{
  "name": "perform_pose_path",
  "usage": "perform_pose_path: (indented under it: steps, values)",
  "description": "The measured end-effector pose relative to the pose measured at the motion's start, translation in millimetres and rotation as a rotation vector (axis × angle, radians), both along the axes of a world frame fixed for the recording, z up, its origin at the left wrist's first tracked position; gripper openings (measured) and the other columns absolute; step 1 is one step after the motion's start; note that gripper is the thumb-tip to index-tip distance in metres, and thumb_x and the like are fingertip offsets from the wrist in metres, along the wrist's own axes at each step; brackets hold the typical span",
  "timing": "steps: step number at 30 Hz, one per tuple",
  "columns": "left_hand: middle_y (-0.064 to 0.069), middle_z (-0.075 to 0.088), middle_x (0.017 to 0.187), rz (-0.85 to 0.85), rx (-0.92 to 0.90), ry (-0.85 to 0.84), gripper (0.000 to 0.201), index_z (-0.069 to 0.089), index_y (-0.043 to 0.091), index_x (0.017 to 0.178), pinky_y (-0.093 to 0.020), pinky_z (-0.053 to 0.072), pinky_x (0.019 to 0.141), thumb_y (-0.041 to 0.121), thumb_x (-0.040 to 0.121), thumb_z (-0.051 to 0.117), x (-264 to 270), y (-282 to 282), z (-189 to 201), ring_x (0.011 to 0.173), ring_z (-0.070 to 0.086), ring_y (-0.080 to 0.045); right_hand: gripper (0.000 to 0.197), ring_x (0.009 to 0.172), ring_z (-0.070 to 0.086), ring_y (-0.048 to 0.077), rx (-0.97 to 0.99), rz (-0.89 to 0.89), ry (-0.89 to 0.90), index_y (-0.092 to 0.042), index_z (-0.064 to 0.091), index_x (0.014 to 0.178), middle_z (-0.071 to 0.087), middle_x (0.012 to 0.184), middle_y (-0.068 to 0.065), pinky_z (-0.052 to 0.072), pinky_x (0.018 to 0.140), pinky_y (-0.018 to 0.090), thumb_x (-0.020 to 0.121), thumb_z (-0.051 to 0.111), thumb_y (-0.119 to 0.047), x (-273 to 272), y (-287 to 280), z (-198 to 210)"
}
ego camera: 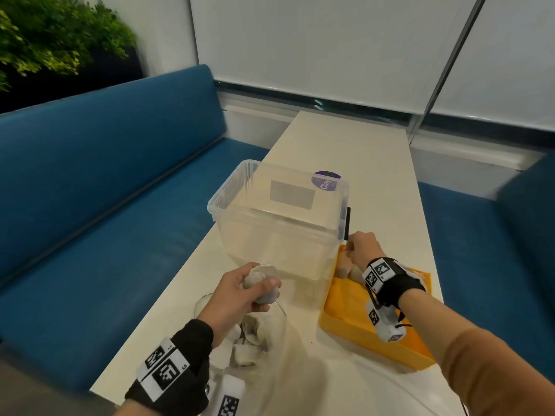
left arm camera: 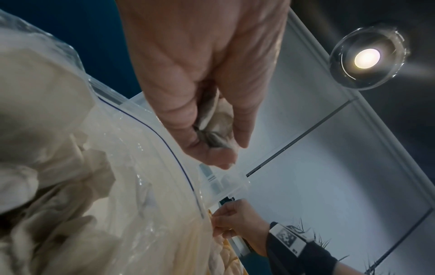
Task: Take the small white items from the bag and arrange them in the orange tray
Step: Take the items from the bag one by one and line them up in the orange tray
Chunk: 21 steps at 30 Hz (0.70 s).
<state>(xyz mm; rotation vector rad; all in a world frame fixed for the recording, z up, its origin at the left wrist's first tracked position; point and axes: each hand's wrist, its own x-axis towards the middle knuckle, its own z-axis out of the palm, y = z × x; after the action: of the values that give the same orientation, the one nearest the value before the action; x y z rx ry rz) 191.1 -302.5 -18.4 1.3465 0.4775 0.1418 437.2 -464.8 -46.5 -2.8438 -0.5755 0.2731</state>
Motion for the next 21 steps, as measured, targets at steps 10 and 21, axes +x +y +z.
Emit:
perform_pose_path:
  steps: [10,21]
  values:
    - [-0.021,0.068,0.111,-0.126,-0.067,-0.061,0.041,0.059,0.006,0.115,-0.034,0.058,0.084,0.001,0.077,0.074,3,-2,13,0.102,0.067,-0.03,0.011,0.085,0.065,0.026,0.151,0.059,-0.084,-0.006,0.066,0.095,0.066,0.098,0.012,0.052,0.083,0.033,0.09,0.058,-0.012,-18,-34,74]
    - [-0.018,0.072,0.104,-0.271,-0.002,-0.129,0.033,0.059,0.006,0.116,-0.027,0.057,0.073,0.002,0.085,0.069,11,-24,41,0.092,0.071,-0.026,0.018,0.063,0.063,0.001,0.503,0.377,0.038,-0.025,0.066,0.103,0.069,0.084,-0.007,0.044,0.062,0.008,0.087,0.065,-0.032,-132,-5,110]
